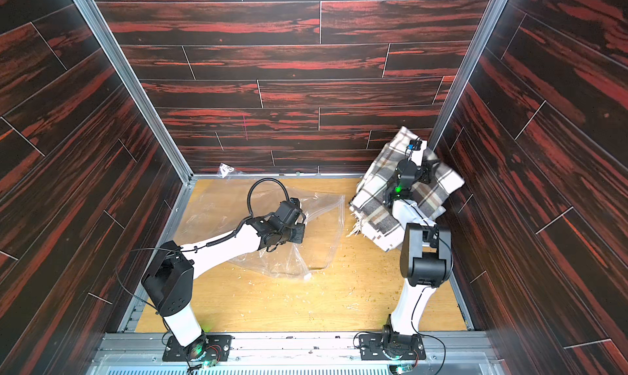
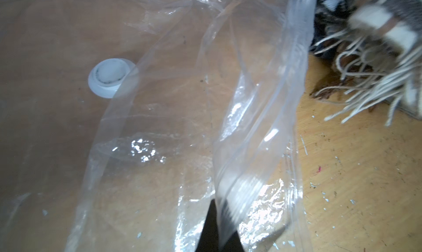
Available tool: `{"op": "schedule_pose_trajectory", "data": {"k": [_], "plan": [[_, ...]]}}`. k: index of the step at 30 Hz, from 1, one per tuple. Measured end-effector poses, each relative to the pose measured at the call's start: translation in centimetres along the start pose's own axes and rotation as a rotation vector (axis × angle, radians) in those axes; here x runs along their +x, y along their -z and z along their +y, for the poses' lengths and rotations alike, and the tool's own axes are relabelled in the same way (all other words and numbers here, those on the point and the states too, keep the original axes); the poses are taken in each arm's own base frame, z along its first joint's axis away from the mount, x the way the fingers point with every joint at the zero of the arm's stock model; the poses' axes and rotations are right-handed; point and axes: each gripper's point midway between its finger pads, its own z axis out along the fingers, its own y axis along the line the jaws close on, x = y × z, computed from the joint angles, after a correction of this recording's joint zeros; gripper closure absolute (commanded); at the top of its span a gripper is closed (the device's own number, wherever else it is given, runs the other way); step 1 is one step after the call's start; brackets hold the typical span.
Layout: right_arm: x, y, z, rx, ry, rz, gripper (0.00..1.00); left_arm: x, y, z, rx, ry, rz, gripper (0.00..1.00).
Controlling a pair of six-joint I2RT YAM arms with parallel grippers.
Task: Take the scarf out of the vacuum bag
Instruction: Place the vacuum bag at the center of the board.
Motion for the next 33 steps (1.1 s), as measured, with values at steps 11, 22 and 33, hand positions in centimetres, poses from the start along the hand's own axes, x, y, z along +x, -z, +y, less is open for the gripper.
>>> {"op": "schedule_pose_trajectory", "data": {"k": [11, 22, 33], "plan": [[0.9, -1.3, 1.3, -0.077, -0.131, 0.111, 0.02, -0.2, 2.3, -2.3, 0.119, -0.061, -0.036, 0.94], [-5.3, 6.8, 1.4, -0.376, -0.330, 0.157, 0.02, -1.5, 7.9, -5.4, 0.260, -0.141, -0.137, 0.21], [-3.1, 23.7, 6.9, -0.955, -0.404, 0.391, 0.02, -6.2, 12.5, 1.3, 0.081, 0.025, -0.326, 0.04]]}}
